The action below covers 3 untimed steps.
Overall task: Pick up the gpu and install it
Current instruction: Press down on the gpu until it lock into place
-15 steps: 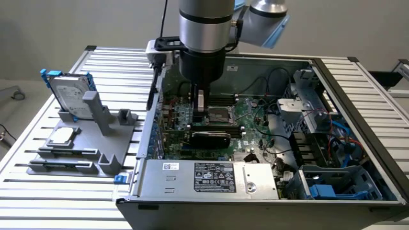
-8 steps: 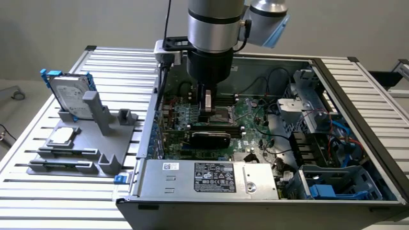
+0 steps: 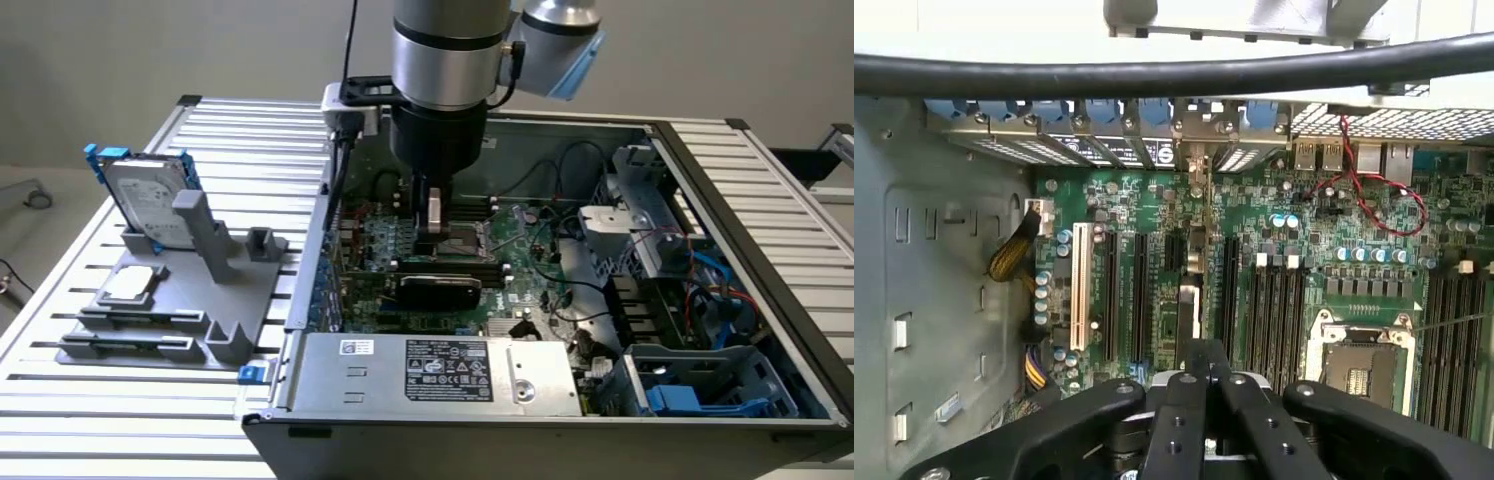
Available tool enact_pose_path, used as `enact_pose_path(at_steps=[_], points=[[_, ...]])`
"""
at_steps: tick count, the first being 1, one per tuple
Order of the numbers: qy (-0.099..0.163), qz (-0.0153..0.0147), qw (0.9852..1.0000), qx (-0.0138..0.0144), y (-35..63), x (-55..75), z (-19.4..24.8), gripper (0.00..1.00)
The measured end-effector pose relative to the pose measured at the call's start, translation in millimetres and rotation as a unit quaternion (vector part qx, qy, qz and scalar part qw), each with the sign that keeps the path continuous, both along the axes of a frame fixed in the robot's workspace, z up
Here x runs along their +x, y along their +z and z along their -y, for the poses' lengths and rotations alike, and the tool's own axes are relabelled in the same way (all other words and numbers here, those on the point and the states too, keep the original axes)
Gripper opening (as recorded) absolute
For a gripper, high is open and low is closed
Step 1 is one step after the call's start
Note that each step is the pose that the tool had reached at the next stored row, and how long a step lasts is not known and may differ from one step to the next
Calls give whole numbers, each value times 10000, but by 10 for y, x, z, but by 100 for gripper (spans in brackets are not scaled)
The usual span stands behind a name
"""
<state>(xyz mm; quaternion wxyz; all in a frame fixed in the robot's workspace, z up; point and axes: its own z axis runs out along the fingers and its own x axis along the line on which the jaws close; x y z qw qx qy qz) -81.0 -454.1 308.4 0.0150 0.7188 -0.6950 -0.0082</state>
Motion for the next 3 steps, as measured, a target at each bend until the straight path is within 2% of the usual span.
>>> enact_pose_path(at_steps=[3], points=[[0,-8,10000,0,0,0,0,11]])
